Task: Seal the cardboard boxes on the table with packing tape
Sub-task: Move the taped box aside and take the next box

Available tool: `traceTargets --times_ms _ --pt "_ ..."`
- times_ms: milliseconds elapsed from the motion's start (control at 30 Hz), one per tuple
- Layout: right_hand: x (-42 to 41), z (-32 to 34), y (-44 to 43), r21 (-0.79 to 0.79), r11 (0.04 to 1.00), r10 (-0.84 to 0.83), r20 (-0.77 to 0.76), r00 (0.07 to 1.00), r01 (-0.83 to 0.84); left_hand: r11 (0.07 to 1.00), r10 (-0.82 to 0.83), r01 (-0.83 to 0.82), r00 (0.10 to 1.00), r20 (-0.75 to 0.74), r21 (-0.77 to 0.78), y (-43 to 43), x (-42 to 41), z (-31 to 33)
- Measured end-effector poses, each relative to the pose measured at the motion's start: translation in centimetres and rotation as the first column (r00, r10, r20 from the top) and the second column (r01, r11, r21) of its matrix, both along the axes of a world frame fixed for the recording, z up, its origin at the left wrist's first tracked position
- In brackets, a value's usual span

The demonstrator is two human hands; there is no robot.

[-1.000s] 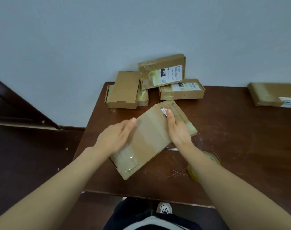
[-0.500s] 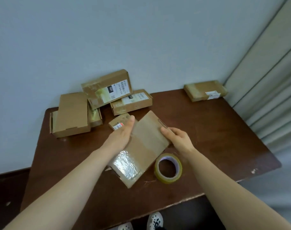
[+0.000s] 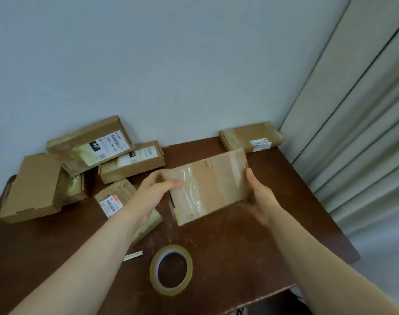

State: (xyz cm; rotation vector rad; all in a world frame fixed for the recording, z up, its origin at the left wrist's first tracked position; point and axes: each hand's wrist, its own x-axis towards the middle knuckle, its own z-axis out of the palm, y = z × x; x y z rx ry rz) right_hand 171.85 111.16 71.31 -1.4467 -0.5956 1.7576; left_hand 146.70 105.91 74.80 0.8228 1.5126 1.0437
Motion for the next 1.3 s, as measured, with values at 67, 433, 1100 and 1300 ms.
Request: traceTargets --times_ms 67,433,1100,1300 --pt "3.3 0.2 2.1 -0.05 0.998 0.041 -0.106 0.993 -0.046 0.995 -0.072 0.073 0.997 -0.017 0.072 1.7 2.4 0.7" --pt "11.9 1.9 8.2 -0.11 0.977 -0.206 -0.278 0.938 0.181 0.953 -0.263 0.261 0.965 -0.005 0.155 6.8 10.9 0.7" --pt "16.0 -4.2 28.8 0.295 0.95 -0.031 0.414 0.91 -0.101 0.98 0.199 -0.2 0.975 -0.102 0.0 23.7 20.5 -4.5" --pt "15.7 -6.9 32.8 0.339 0.905 0.042 0.535 0.844 -0.259 0.949 0.289 -0.3 0.951 -0.113 -0.094 26.2 22.4 -5.0"
